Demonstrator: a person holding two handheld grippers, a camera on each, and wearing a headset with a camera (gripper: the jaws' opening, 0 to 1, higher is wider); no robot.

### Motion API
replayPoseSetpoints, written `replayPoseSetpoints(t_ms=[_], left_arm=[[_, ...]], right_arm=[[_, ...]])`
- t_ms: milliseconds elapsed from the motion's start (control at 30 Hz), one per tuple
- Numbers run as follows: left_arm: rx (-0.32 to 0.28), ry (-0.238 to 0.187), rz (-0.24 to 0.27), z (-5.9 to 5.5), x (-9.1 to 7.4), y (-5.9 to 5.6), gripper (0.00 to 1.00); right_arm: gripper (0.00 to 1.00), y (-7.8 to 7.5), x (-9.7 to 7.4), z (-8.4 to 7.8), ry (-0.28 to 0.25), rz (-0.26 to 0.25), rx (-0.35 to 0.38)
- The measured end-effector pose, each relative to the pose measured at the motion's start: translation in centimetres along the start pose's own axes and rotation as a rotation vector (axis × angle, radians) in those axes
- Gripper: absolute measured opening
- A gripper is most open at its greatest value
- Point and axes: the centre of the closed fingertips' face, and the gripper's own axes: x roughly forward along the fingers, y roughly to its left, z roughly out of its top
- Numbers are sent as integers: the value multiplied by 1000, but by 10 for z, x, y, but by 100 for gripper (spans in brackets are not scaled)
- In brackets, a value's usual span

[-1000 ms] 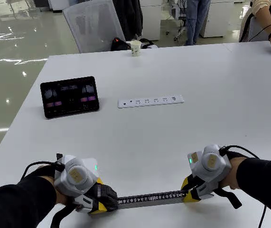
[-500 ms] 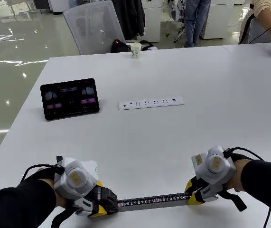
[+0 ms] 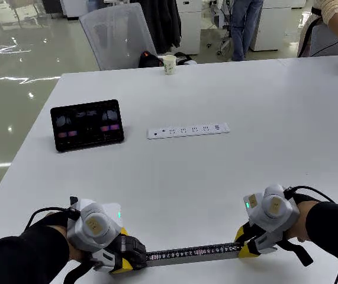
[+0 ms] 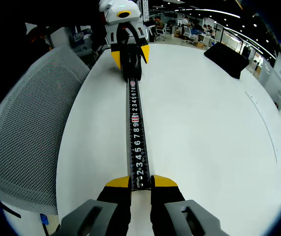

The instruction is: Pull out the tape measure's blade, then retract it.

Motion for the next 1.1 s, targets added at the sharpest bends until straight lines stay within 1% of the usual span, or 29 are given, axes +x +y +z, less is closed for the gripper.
replayPoseSetpoints(t_ms=[367, 700, 867, 1100], left_arm=[[-2, 0, 3, -1, 1, 0, 32], [-4, -1, 1, 0, 2, 0, 33], [-6, -3, 1, 0, 2, 1, 33], [-8, -8, 2, 0, 2, 1, 33]], right_arm=[[11, 1, -6, -7, 3, -8, 10], [11, 0, -8, -12, 5, -14, 13], [11, -1, -8, -12, 2, -20, 17], [12, -1, -7, -11, 13, -29, 20]])
